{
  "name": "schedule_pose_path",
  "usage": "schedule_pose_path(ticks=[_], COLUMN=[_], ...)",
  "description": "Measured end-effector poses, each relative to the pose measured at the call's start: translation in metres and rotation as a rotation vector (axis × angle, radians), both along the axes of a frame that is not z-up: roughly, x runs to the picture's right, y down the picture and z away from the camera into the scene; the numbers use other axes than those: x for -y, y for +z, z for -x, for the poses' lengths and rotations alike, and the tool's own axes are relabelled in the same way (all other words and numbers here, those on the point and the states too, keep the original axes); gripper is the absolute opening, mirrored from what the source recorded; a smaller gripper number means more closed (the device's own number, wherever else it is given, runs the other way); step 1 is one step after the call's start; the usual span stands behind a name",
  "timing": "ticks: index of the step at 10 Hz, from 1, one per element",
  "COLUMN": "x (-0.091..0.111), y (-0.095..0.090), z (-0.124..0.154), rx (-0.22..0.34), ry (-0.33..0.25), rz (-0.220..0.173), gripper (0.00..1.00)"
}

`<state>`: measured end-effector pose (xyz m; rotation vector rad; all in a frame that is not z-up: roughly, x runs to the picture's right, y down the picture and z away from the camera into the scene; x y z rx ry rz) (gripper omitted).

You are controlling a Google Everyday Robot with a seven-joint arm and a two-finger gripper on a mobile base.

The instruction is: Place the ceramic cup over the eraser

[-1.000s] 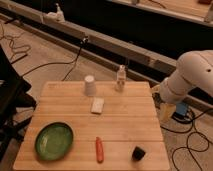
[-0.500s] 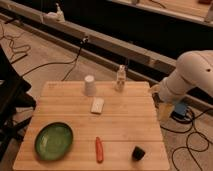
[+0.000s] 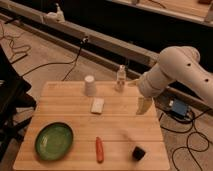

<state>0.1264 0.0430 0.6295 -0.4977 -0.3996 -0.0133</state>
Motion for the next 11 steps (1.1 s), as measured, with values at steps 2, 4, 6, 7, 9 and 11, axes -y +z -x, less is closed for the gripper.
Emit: schedule_pose_path(ticks=[2,4,6,7,9,11], x=[0.007,0.020,0.044,0.051,0.052,0.051], y=[0.013,0.028,0.043,0.046,0.046,0.046], z=[0.027,0.054,0.076,0.082,0.081,0.081], rx=[0.018,0.025,0.031,0.039,0.038,0.038], ry=[0.012,0.016,0.068,0.093,0.098,0.094], rz=[0.001,-0.009,-0.022,-0.023,-0.023,-0.020], gripper=[0.80,0.80,0.80,0.80,0.80,0.80])
